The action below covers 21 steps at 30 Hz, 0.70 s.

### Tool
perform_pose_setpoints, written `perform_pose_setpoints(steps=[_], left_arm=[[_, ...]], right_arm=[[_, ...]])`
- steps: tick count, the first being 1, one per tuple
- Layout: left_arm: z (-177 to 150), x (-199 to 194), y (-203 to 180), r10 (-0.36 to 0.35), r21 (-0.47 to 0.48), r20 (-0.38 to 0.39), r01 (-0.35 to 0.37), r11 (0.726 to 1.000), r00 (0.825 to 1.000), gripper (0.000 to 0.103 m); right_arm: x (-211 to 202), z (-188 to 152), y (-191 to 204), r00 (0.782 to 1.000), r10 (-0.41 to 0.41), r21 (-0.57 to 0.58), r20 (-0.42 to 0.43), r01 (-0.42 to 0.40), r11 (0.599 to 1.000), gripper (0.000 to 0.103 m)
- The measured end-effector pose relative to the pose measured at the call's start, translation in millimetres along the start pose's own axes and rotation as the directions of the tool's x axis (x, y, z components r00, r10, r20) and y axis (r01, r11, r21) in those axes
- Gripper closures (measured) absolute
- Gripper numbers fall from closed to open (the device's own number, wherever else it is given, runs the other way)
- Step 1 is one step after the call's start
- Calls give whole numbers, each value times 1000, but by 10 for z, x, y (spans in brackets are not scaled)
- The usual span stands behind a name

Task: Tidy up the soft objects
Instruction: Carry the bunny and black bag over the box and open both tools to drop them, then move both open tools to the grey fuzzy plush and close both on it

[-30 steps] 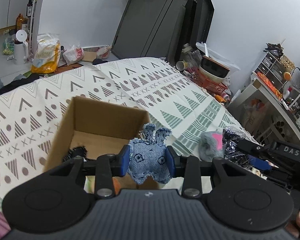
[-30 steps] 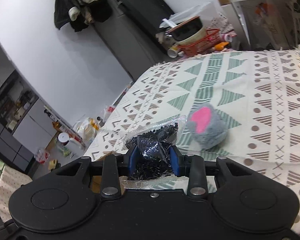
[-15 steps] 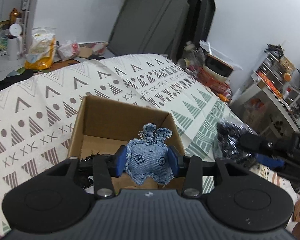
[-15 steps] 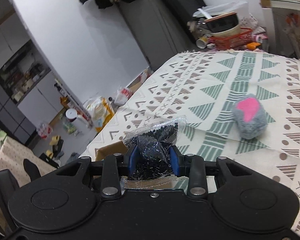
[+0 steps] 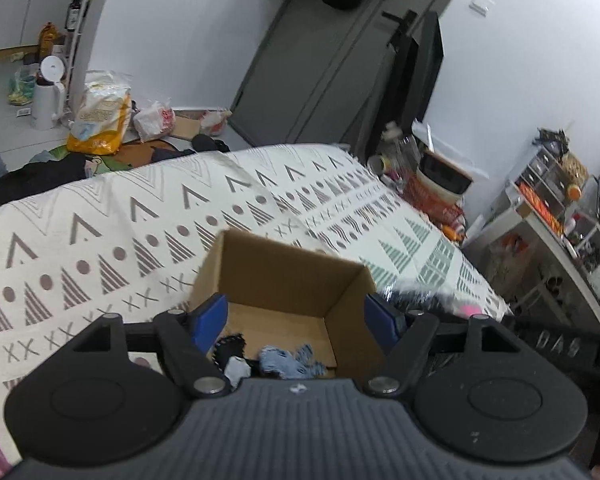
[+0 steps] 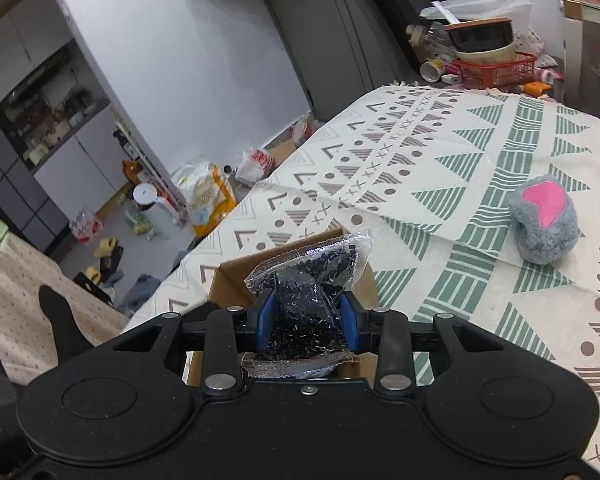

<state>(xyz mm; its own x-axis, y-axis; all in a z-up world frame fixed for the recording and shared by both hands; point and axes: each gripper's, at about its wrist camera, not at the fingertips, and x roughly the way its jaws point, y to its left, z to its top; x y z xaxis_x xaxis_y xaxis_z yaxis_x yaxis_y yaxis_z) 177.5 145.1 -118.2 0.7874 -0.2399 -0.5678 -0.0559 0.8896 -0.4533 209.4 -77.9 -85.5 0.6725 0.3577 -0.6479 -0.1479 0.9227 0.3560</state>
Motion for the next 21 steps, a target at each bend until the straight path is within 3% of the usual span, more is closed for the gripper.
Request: perform_pose_setpoints(steps=[4,6,9,13,15,21], left_arm=[[34,-61,76,14,-13,14,-13,1000,1000,29],[33,-76,98,18,-18,16,-17,1000,1000,29],[14,-83,101,20,-16,13,-20,1000,1000,29],[-11,-77,40,42,1,4,-42,999,999,29],[-16,-88,-7,39,14,11,-40,999,999,29],[-65,-114,-162,45,53,23,-46,998,999,22]], right_arm=[[36,-66,89,999,-18,-28,-40,17,999,64],[16,-90,111,998,-27,-43,-48,25,999,47],[-88,-86,84,999,-53,-53,-13,52,997,33],[-207,-34,-45,997,-75,-45,5,75,996,27],[-283,-11,-143,995,-98,-33,21,98,995,19],[-447,19,-459,989,-138,-7,45,139,990,19]])
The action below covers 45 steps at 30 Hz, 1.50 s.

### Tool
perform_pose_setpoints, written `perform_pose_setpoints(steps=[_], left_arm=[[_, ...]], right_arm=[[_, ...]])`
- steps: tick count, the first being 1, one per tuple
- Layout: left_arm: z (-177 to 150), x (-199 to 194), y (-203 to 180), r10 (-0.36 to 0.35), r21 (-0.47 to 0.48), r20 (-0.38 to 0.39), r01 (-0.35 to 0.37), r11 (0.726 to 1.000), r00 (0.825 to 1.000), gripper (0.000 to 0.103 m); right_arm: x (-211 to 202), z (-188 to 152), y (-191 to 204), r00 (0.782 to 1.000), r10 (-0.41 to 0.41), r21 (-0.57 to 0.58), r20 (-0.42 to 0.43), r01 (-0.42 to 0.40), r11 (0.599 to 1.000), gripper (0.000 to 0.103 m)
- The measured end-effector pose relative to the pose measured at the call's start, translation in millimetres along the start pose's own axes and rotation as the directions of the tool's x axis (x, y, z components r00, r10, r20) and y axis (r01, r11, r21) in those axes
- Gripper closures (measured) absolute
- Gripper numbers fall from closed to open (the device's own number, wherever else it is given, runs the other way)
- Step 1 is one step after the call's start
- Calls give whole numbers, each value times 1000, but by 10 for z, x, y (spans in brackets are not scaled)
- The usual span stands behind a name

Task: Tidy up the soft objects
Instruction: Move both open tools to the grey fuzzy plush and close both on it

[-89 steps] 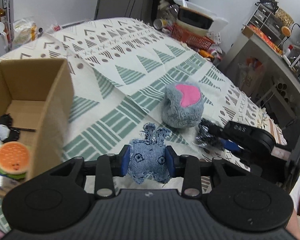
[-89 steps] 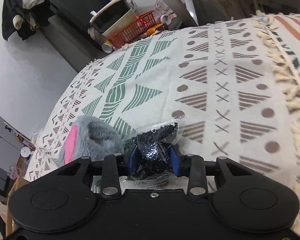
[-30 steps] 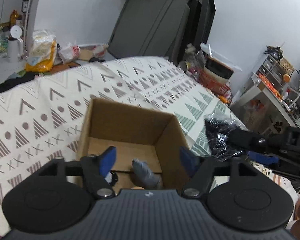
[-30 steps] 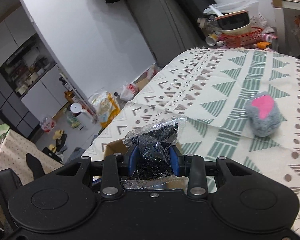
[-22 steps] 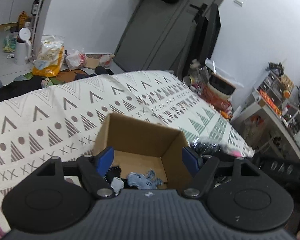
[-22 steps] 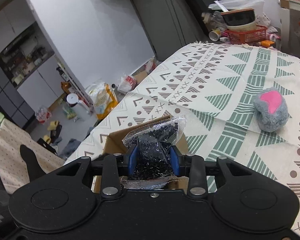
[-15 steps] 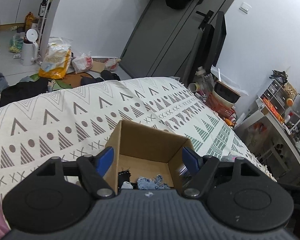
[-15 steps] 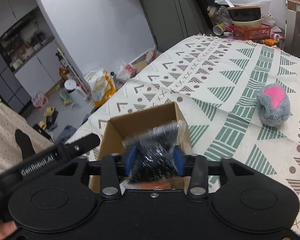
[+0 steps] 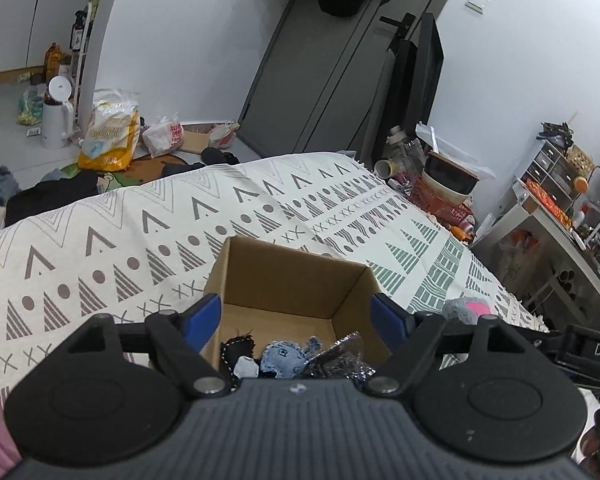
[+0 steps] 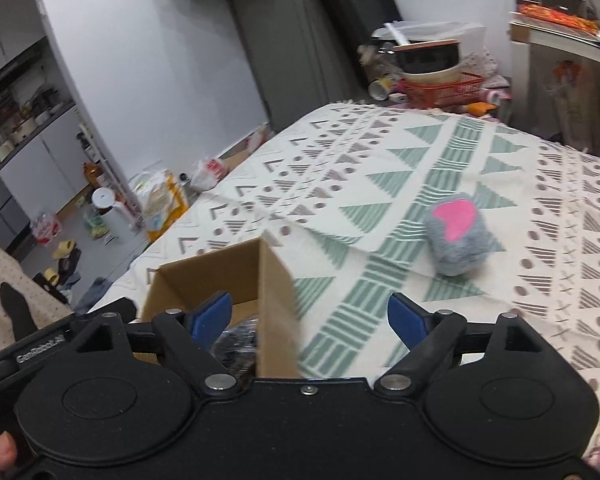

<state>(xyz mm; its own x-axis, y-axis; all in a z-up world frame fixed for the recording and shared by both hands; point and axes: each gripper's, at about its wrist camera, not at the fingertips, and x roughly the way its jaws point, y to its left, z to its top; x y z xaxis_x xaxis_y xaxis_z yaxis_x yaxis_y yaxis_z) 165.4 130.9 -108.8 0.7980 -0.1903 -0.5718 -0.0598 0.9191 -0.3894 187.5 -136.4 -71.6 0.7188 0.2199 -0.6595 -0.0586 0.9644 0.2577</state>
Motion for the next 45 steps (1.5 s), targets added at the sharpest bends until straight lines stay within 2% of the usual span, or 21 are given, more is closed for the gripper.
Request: perform_pose_setpoints(steps=[13,22,29,32,36,41,45], left_arm=[[-71,110,-506,-35,76,-42,38,996,998,22],[-104,271,-902,-8,130,-84,19,991,996,22],[-24,474,-1251,28,192,-90,-10,981,996,22],[26,592,-1351,25,210,-96,-4,978,995,23],[71,734,-1499,38,236,-97,-14,972,995,23],[59,872,-1651,31,266,-105,-1,964,994,23],[67,1006,-1663,50,233,-128,-19,972,990,23]], right_arm=[[-10,13,-745,998,-6,112,56,-1,994,19],[174,53,-1303,993,-24,227,111,-2,974,33],[355,23,-1701,989,-31,350,142,-21,937,41],[460,10,-1874,987,-16,428,157,-53,902,44],[628,4,-1985,988,-55,448,141,-14,894,44],[823,-39,-2053,994,-46,487,100,-8,873,45],[937,-9,-2088,995,-41,500,92,-11,866,45]])
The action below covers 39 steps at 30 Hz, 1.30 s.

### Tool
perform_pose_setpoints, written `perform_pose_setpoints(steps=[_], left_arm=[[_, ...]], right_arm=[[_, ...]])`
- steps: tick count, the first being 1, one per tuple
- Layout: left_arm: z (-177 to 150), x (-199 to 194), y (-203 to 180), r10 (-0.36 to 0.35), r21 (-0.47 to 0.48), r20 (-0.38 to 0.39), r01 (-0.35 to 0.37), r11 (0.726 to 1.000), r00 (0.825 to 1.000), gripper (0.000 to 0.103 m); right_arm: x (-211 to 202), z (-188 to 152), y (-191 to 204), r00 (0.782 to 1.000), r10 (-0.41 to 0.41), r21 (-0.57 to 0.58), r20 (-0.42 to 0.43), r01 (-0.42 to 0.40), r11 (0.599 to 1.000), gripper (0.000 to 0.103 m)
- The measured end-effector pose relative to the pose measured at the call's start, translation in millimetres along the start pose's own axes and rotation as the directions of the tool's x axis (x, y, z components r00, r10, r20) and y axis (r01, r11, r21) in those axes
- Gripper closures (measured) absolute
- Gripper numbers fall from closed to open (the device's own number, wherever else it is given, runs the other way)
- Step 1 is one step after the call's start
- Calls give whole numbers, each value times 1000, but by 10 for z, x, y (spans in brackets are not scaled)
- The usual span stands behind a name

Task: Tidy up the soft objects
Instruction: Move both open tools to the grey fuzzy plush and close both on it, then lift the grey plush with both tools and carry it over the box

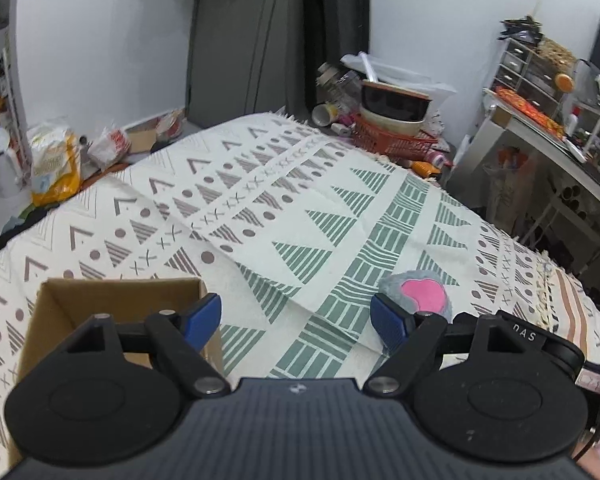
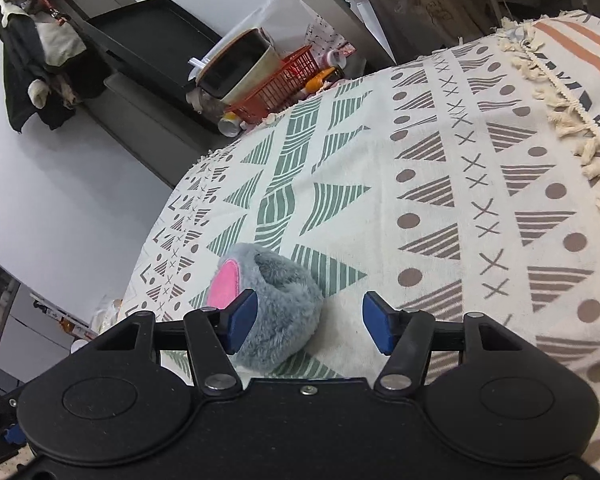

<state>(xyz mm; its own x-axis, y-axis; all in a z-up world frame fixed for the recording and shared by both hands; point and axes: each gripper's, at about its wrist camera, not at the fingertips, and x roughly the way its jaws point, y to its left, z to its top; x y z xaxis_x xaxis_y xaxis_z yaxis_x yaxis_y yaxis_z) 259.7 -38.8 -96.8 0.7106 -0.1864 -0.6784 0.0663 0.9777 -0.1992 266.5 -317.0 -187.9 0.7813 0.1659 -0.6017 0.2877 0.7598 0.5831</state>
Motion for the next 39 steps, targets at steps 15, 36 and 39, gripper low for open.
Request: perform_pose_setpoints(steps=[15,36,39], left_arm=[[29,304,-247,-23,19,-26,24,1000,999,23],[-144,880,-361,-111,-195,-95,90,977,989,51],[-177,995,-378,-96,-199,-121,71,977,988,55]], right_arm=[[260,-30,-1,993,92,33,-77,-89,995,44],[386,-157,110,936,253,53,-244,-247,968,61],[398,-157,97,935,259,58,-242,-253,966,61]])
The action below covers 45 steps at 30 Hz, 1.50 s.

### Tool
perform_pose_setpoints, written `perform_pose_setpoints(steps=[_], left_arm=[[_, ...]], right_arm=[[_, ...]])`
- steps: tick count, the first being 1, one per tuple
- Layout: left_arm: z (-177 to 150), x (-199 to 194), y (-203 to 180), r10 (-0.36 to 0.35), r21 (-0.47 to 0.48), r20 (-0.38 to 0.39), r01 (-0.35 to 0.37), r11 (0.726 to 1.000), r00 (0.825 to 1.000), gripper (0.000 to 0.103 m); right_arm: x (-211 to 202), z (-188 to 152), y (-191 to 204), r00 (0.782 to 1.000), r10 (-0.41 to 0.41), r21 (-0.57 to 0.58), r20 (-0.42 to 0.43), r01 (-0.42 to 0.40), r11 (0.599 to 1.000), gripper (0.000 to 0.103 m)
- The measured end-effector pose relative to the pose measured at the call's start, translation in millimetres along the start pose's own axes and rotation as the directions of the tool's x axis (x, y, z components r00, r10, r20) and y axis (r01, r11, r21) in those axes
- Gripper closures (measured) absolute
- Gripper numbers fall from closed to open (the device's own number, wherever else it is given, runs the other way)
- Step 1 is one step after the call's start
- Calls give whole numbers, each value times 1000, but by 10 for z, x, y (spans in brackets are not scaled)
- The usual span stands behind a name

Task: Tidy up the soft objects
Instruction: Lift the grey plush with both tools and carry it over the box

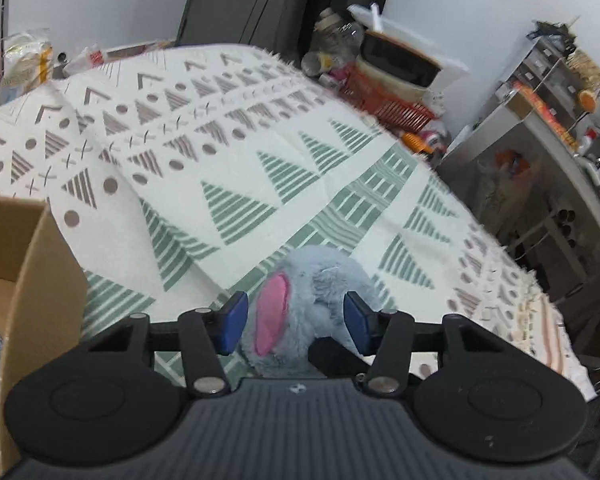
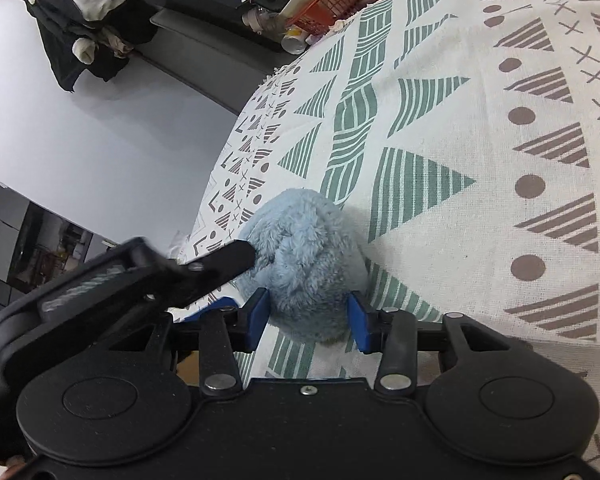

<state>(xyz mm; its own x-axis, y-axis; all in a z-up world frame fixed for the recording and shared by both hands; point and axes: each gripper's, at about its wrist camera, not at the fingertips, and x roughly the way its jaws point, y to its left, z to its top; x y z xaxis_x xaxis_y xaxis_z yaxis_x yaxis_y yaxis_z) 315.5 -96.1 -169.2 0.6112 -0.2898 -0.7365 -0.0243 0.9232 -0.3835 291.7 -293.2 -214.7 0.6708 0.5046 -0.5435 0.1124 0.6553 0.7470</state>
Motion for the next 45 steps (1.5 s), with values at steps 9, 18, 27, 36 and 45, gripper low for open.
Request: perform_pose_setpoints(steps=[9,18,27,36,45], left_arm=[[-6,102,154,-32,-106,-3,32,994,999,83],[-82,-23,164,-51,-125,1,51,991,999,87],[-188,-351,155,-70,-121,14,71,990,997,88],[-243,-879,90,-109,-98,39,113,989,993,88],[-242,-1381,212,-115,-100,97,125,987,989,88]], right_arm=[[-88,10,-15,999,12,16,53,-13,1000,57],[-94,25,-136,996,21,68,87,-27,997,56],[-266,-79,-28,997,53,38,59,-56,998,76],[-710,-180,348,991,46,-74,128,-37,997,77],[-925,-348,694,986,71,-82,149,-59,995,77]])
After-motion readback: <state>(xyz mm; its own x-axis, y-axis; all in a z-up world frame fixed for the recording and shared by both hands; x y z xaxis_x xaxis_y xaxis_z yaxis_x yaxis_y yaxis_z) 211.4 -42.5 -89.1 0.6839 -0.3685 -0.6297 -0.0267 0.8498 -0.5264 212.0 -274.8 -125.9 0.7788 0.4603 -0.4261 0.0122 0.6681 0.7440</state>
